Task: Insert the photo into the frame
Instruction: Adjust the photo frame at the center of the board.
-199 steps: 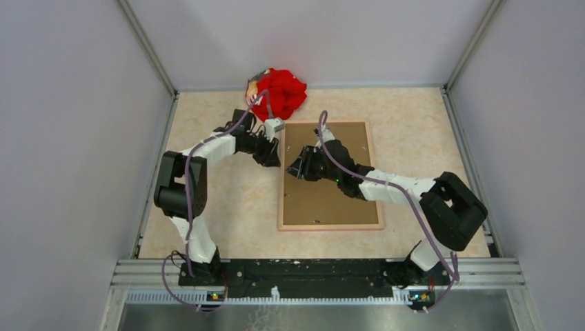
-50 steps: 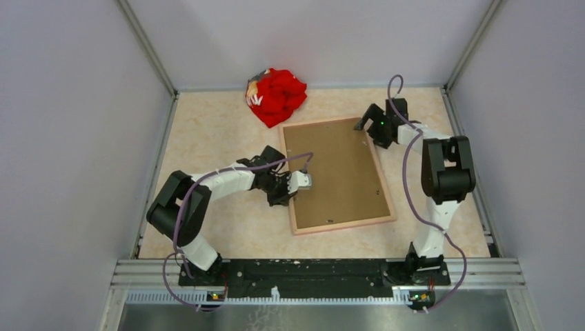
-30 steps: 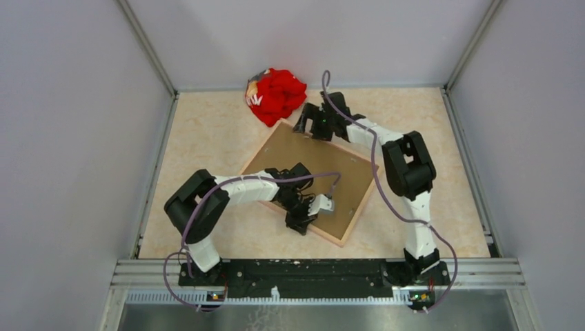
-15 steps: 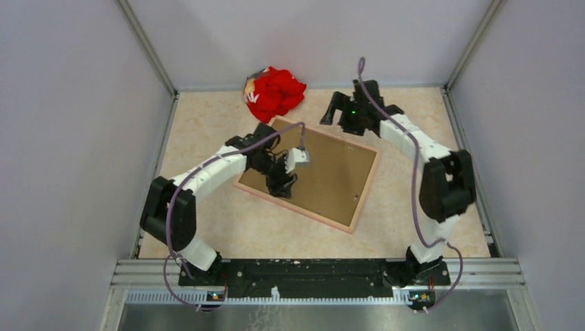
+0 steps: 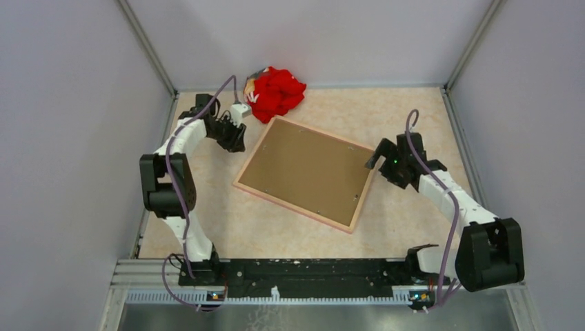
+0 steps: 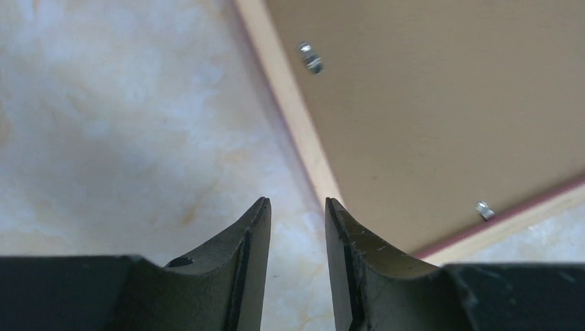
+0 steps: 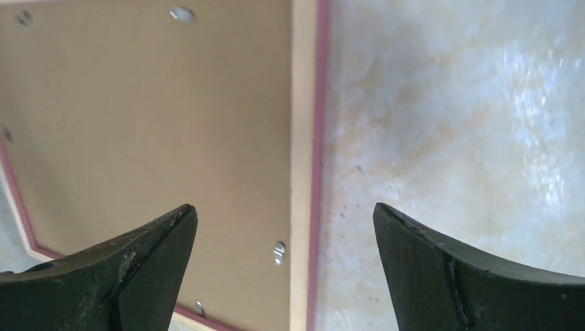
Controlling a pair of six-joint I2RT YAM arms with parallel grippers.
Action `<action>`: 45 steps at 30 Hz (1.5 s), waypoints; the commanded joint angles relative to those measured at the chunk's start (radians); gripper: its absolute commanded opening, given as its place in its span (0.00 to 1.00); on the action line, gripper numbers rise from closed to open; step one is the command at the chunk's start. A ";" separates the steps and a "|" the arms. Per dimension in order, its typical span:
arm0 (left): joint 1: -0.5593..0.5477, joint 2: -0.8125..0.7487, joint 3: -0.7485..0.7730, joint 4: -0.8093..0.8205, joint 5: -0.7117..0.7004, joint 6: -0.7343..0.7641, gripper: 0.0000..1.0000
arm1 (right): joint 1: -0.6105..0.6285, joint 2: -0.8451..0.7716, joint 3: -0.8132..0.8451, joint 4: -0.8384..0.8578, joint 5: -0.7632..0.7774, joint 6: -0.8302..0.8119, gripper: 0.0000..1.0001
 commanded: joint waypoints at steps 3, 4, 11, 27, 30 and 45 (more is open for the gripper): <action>0.064 0.104 0.039 0.081 0.031 -0.110 0.41 | -0.002 -0.054 -0.098 0.061 -0.032 0.040 0.98; 0.064 0.118 0.038 0.075 0.056 -0.108 0.41 | -0.002 -0.052 -0.115 0.076 -0.039 0.045 0.98; 0.058 0.165 -0.011 0.071 0.153 -0.107 0.42 | -0.014 -0.006 -0.211 0.210 -0.089 0.085 0.98; 0.029 0.125 -0.147 -0.061 0.227 0.105 0.08 | -0.064 0.209 -0.051 0.262 -0.184 0.071 0.97; -0.003 0.073 -0.220 -0.132 0.248 0.191 0.08 | -0.086 0.258 -0.026 0.266 -0.217 0.065 0.97; -0.103 -0.107 -0.433 -0.252 0.295 0.378 0.10 | -0.120 0.430 0.132 0.251 -0.338 0.042 0.95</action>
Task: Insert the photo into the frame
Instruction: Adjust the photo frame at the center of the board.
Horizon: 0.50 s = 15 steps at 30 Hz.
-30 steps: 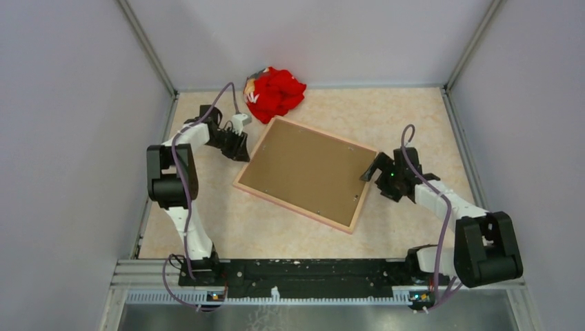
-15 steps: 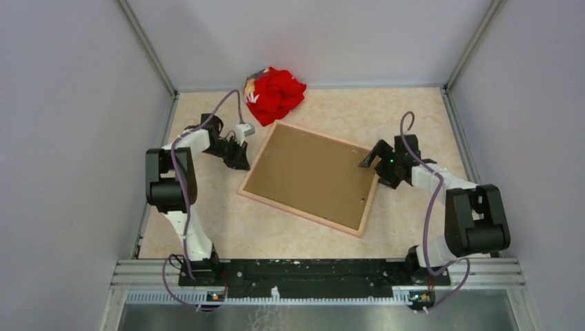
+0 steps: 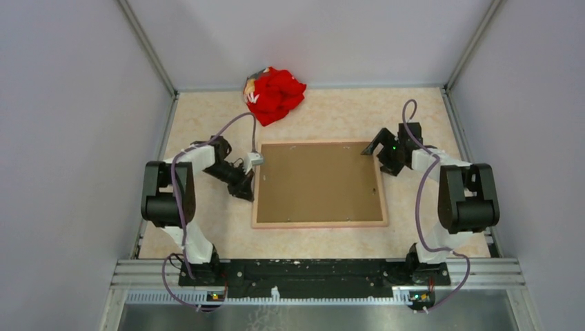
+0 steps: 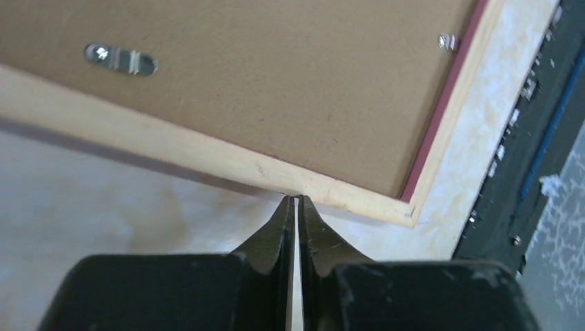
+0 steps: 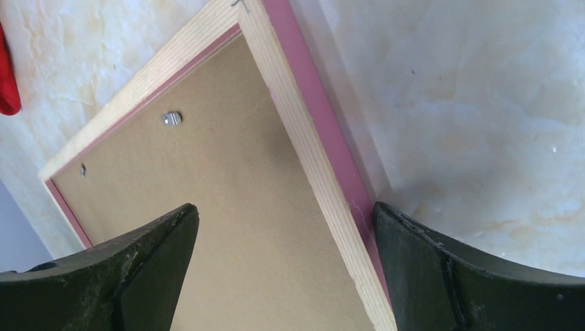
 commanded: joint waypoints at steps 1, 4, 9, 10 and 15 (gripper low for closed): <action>-0.111 -0.084 -0.066 -0.076 0.071 0.091 0.10 | 0.013 0.017 0.057 -0.013 -0.077 0.002 0.95; -0.142 -0.123 -0.077 -0.091 0.060 0.087 0.12 | 0.013 -0.023 0.089 -0.092 0.040 -0.034 0.95; -0.084 -0.172 -0.005 -0.132 0.028 0.082 0.16 | 0.016 -0.165 0.085 -0.123 0.167 -0.042 0.93; -0.062 -0.174 0.012 -0.127 0.033 0.073 0.16 | 0.023 -0.199 0.073 -0.113 0.177 -0.032 0.91; -0.014 -0.108 0.046 0.009 0.025 -0.108 0.18 | 0.182 -0.311 0.049 -0.067 0.205 -0.005 0.84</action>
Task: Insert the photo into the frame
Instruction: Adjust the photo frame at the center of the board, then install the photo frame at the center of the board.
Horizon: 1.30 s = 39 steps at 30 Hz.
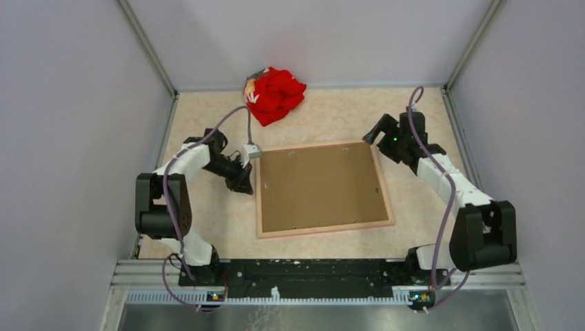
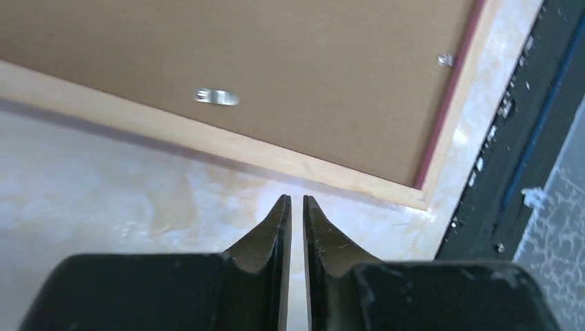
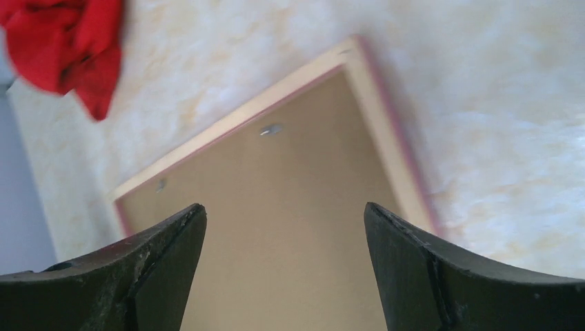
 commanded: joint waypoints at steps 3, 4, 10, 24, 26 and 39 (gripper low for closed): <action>0.024 0.090 0.049 0.155 0.062 -0.183 0.26 | 0.289 -0.070 -0.009 0.103 0.042 0.034 0.82; 0.024 0.107 0.054 0.173 0.069 -0.203 0.29 | 0.338 -0.051 -0.006 0.121 0.034 0.039 0.82; 0.024 0.191 0.090 0.230 0.038 -0.262 0.30 | 0.542 0.098 -0.009 0.302 -0.038 0.065 0.81; 0.024 0.224 0.064 0.282 0.035 -0.308 0.17 | 0.720 0.483 0.155 0.527 -0.116 0.188 0.68; 0.024 0.225 0.061 0.287 0.036 -0.314 0.17 | 0.731 0.522 0.177 0.549 -0.126 0.208 0.67; 0.024 0.214 0.053 0.301 0.038 -0.333 0.16 | 0.772 0.660 0.263 0.611 -0.171 0.270 0.42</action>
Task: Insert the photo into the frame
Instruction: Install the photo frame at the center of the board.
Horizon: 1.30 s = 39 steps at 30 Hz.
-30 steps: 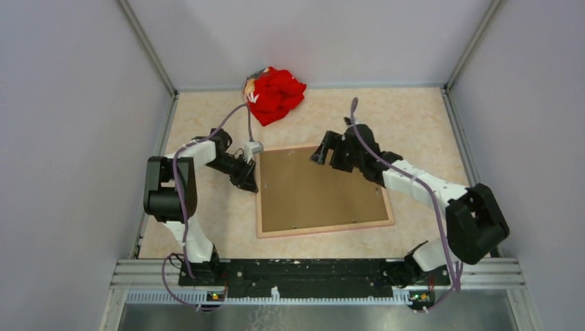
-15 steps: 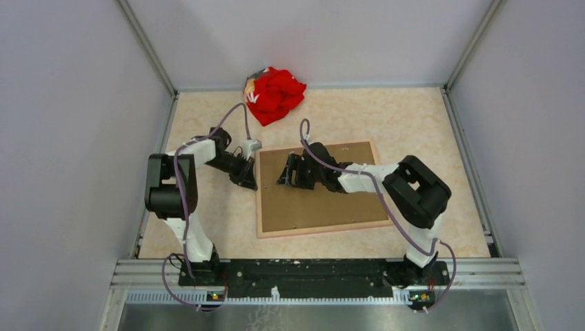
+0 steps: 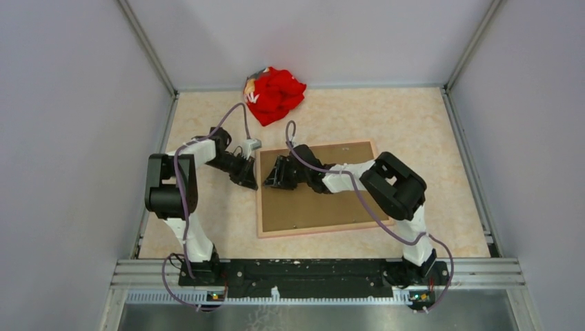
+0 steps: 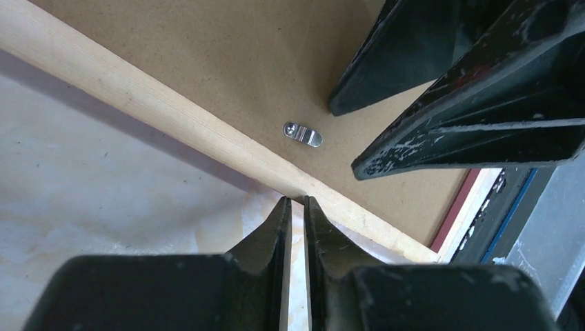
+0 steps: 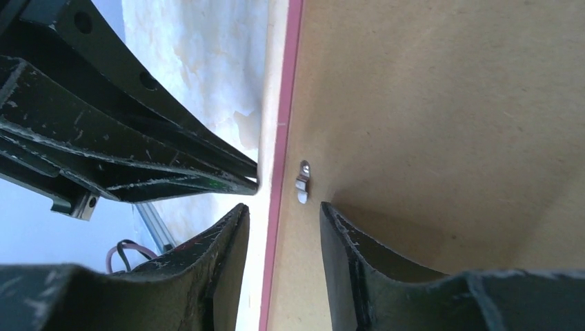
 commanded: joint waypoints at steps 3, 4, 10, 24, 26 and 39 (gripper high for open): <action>-0.008 0.005 -0.005 0.077 0.027 0.006 0.16 | 0.026 0.045 0.052 0.038 -0.015 0.021 0.42; -0.008 0.003 -0.005 0.076 0.026 0.008 0.16 | 0.026 0.049 0.054 0.036 -0.013 0.020 0.42; -0.008 -0.005 -0.008 0.074 0.020 0.015 0.16 | 0.026 0.069 0.073 0.024 -0.023 0.021 0.42; -0.008 -0.013 -0.005 0.066 0.027 0.027 0.15 | 0.026 0.102 0.116 0.007 -0.033 0.017 0.41; -0.008 -0.014 -0.006 0.065 0.029 0.028 0.15 | 0.026 0.103 0.118 0.006 -0.030 0.017 0.41; -0.008 -0.013 -0.010 0.056 0.031 0.042 0.15 | 0.026 0.140 0.132 0.035 -0.017 0.049 0.40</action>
